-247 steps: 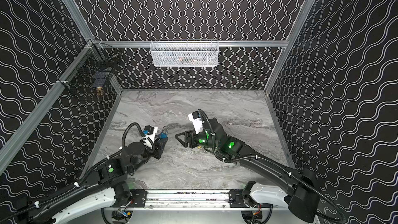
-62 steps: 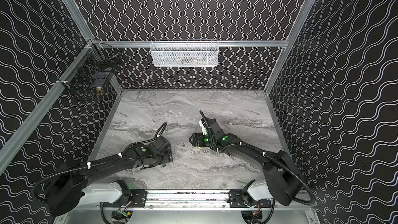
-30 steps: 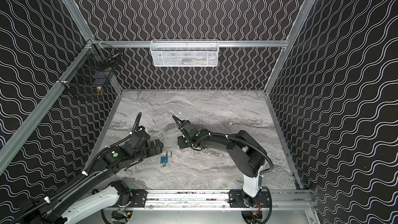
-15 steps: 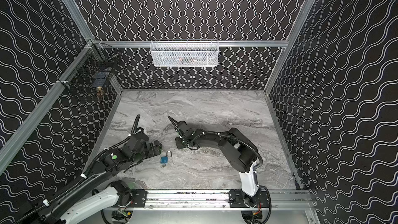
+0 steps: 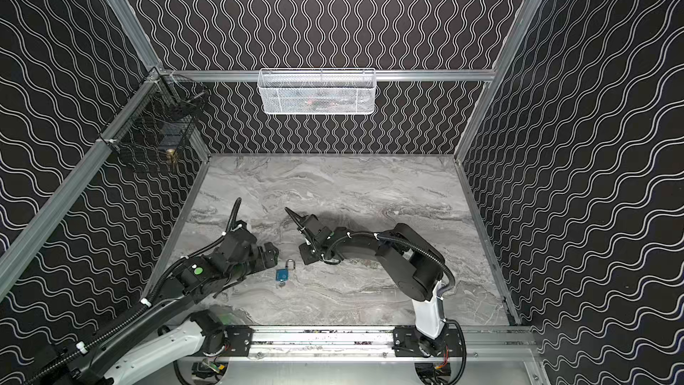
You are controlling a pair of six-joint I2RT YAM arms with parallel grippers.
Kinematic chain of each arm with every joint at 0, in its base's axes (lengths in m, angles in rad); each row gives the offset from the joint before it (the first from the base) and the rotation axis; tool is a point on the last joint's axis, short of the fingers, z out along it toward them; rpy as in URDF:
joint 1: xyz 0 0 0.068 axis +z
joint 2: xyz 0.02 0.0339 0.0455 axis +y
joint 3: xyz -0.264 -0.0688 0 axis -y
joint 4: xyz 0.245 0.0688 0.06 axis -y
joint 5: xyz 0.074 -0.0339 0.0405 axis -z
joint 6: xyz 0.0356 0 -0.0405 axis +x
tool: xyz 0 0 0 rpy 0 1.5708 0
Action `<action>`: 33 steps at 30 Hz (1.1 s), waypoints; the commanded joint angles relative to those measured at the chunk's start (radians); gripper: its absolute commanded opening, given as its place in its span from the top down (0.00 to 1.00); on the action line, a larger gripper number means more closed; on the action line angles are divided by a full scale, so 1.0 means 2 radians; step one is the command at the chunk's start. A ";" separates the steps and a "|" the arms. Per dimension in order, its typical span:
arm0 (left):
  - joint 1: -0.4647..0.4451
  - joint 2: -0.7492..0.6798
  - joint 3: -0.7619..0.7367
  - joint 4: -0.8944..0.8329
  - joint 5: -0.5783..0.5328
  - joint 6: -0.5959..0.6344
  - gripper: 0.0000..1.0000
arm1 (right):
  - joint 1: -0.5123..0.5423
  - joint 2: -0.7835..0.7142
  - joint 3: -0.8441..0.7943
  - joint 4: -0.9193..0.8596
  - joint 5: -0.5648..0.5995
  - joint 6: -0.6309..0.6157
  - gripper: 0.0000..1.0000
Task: Unlock with the key
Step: 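Lower the right gripper onto the loose silver key and close on it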
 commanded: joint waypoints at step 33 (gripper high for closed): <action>0.003 0.009 -0.019 0.071 0.003 -0.027 0.02 | 0.013 -0.024 -0.006 -0.044 0.042 0.133 0.73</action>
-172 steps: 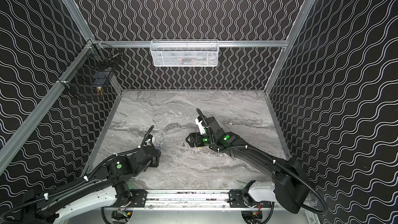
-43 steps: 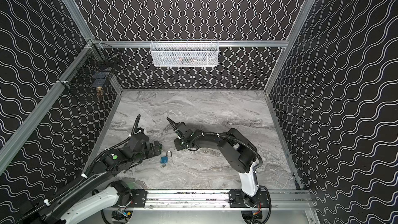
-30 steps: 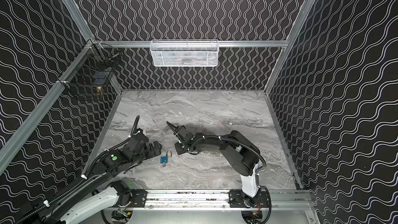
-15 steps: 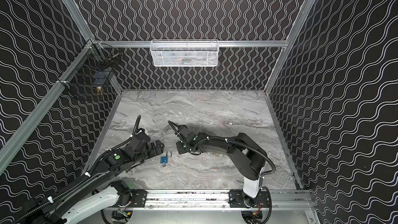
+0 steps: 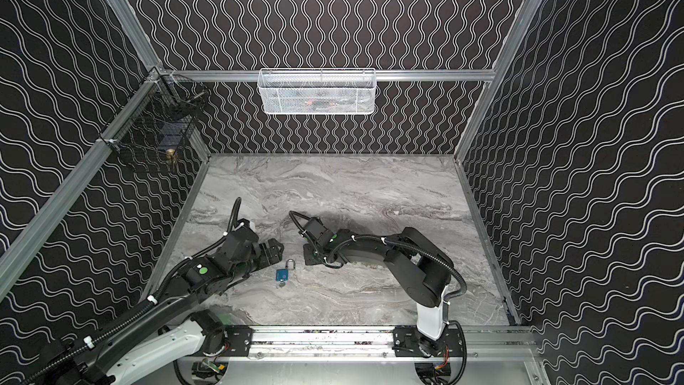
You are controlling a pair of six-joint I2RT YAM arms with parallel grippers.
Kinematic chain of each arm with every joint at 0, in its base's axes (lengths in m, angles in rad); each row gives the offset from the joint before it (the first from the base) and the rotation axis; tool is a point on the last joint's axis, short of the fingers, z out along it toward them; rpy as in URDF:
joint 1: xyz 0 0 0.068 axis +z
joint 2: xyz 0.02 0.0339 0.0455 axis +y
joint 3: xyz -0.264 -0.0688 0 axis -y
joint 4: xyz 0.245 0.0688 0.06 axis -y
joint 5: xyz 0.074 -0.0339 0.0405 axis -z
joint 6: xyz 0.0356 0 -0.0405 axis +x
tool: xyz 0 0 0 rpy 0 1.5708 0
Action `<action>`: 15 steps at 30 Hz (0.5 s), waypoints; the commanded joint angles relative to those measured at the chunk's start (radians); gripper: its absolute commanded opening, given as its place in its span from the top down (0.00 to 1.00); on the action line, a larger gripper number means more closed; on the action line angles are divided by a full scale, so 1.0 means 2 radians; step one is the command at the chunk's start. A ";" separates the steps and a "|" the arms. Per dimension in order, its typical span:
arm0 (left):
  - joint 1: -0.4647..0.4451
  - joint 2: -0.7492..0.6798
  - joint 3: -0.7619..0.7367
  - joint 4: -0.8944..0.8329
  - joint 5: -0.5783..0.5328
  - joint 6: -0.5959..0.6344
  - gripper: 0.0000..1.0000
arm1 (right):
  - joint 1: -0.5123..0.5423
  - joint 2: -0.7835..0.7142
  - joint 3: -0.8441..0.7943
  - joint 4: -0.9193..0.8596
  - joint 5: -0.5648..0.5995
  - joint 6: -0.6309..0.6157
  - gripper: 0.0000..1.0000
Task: Unlock with the key
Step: 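Lower the right gripper onto the loose silver key and close on it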
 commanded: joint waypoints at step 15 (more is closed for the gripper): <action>0.003 -0.003 -0.014 0.014 -0.001 -0.027 0.02 | 0.010 0.013 0.009 -0.024 0.021 -0.010 0.82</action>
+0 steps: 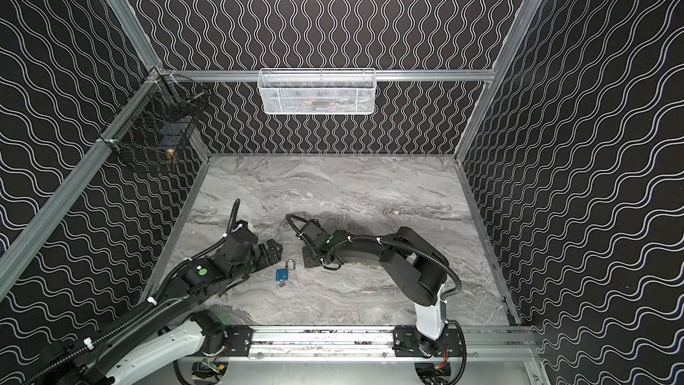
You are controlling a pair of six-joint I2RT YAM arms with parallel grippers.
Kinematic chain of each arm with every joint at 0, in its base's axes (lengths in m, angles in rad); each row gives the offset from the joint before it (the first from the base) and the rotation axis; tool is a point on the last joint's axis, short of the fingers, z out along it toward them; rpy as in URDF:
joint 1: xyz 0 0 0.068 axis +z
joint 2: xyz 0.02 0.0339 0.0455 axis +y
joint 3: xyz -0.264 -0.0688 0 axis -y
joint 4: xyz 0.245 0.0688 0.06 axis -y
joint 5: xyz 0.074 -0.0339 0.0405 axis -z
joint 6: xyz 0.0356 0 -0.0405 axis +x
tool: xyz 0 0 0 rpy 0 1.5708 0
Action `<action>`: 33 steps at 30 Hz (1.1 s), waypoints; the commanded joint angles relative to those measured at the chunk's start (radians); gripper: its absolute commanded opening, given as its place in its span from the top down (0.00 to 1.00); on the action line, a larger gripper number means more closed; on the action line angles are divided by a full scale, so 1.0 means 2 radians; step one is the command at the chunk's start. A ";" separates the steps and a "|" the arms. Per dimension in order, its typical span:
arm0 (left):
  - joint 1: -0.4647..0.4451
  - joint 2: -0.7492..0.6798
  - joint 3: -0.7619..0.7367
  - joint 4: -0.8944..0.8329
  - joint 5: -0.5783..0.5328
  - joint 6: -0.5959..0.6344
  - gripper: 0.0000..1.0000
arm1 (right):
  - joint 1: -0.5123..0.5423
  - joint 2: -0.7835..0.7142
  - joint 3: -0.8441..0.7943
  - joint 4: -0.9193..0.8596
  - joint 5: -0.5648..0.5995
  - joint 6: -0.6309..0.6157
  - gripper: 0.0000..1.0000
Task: Unlock with the key
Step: 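Lower the right gripper onto the loose silver key and close on it, then lift the silver key with the right gripper while the left arm rises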
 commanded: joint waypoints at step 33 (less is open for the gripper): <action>0.001 0.002 0.007 0.109 0.111 -0.111 0.04 | 0.006 -0.159 -0.149 0.107 -0.022 -0.068 1.00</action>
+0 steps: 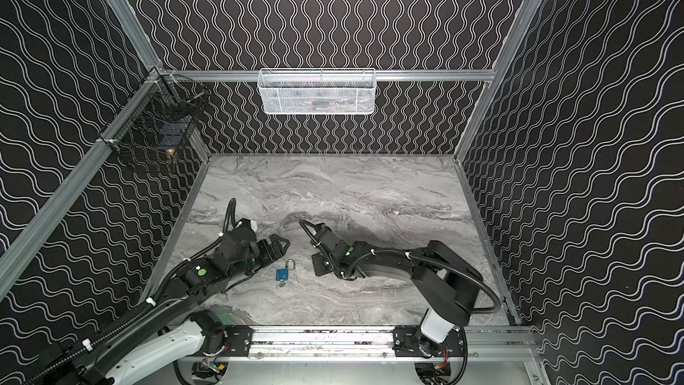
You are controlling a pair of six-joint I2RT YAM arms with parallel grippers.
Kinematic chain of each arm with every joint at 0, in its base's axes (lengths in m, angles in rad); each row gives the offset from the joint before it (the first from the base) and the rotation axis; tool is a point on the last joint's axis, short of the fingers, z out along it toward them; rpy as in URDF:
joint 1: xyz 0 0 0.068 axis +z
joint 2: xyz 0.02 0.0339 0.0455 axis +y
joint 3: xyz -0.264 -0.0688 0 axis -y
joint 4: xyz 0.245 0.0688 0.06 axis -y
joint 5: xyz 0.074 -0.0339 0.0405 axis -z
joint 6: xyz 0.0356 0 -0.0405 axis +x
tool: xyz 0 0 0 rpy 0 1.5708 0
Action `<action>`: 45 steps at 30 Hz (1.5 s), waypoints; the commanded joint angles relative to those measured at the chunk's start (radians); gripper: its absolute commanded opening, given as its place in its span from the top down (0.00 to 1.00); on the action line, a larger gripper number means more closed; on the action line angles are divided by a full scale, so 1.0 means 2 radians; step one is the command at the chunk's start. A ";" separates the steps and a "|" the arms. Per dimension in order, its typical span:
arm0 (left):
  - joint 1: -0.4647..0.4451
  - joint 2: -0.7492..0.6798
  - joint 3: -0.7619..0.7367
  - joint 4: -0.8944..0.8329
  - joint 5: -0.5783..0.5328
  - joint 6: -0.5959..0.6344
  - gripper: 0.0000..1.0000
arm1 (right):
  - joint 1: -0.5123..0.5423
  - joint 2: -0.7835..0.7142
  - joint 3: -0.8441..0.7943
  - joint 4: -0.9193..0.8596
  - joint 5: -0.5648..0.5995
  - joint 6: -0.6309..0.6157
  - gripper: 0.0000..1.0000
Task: Unlock with the key
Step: 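Lift the silver key with the right gripper while the left arm rises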
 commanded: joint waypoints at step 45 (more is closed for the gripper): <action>-0.184 0.132 0.067 0.227 -0.143 -0.189 0.68 | 0.002 -0.301 -0.136 0.153 0.000 -0.009 1.00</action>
